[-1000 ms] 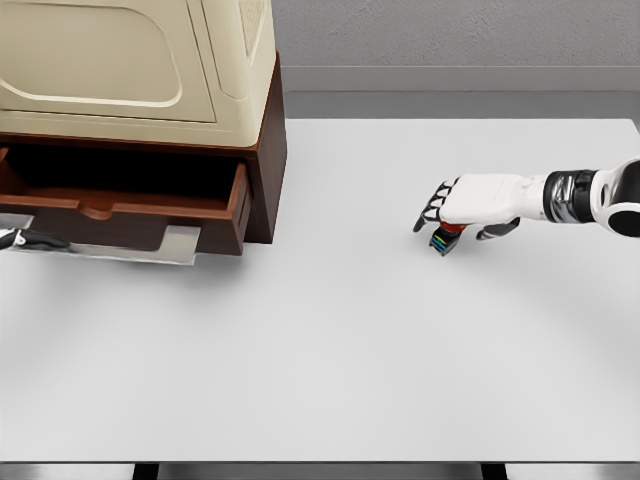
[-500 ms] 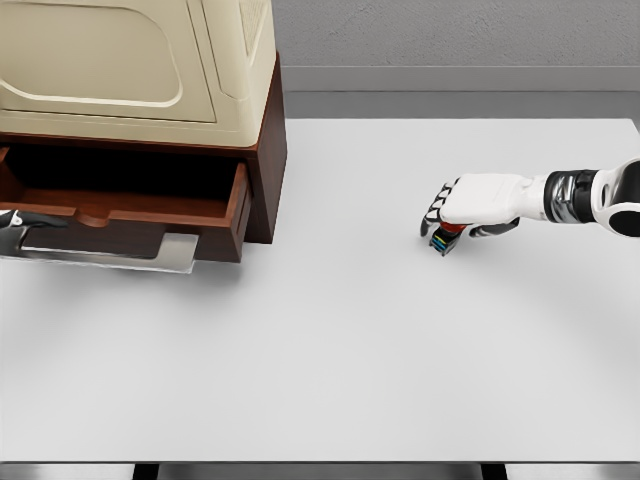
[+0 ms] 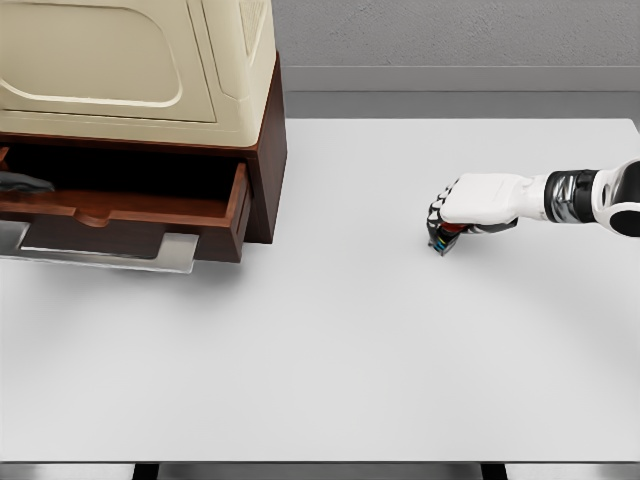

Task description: Open the cabinet drawer with left arm, and place a switch into the drawer with right arm

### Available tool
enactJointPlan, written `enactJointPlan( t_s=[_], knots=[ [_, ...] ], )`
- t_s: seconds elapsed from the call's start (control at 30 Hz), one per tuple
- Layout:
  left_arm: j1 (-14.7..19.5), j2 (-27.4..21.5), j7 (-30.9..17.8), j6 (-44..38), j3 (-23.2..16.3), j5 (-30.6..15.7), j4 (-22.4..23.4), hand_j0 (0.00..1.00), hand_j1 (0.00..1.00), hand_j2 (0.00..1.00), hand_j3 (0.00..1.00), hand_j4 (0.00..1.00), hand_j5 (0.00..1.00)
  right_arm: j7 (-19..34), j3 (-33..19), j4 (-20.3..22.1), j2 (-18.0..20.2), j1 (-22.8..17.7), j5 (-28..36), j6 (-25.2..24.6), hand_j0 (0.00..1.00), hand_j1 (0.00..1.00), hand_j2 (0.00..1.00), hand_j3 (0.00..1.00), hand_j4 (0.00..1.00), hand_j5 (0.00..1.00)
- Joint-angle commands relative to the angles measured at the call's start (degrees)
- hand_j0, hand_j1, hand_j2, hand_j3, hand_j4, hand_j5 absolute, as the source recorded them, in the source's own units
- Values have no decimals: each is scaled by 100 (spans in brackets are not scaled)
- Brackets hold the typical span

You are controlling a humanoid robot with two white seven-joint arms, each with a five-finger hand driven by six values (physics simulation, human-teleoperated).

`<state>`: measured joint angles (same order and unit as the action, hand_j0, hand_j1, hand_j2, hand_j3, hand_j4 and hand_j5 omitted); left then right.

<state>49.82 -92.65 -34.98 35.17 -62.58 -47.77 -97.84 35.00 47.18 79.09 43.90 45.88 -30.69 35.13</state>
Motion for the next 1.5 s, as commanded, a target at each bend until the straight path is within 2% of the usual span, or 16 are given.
enactJointPlan(
  t_s=[0.0,0.2,0.5,0.6,0.8,1.0,1.1,1.47],
  knots=[
    [2,-51,-2,-17,561,-619,37,100,100,100,100,100,100,0,-7,1,5,0,28,-13,44,44,44,44,44,44],
    [90,-51,-2,-17,747,-646,37,100,100,100,100,100,100,0,-24,1,5,-9,54,-13,38,38,38,38,38,38],
    [81,-51,-2,-17,783,-584,143,100,100,100,100,100,100,0,-323,27,-57,70,555,-13,38,38,38,38,38,38],
    [81,-51,-2,-17,791,-584,178,100,100,100,100,100,100,0,-332,273,-100,140,713,-13,38,38,38,38,38,38],
    [81,-60,-2,-17,791,-584,222,100,100,100,100,100,100,0,-270,317,-522,422,792,-13,39,39,39,39,39,39],
    [81,-60,-2,-17,800,-611,222,100,100,100,100,100,100,0,-235,704,-575,536,951,-13,39,39,39,39,39,39],
    [81,-60,-2,-17,800,-611,231,100,100,100,100,100,100,0,134,730,-610,843,1135,-13,39,39,39,39,39,39],
    [81,-51,-2,-17,791,-593,231,100,100,100,100,100,100,0,740,809,-1190,1582,1399,-13,39,39,39,39,39,39]
  ],
)
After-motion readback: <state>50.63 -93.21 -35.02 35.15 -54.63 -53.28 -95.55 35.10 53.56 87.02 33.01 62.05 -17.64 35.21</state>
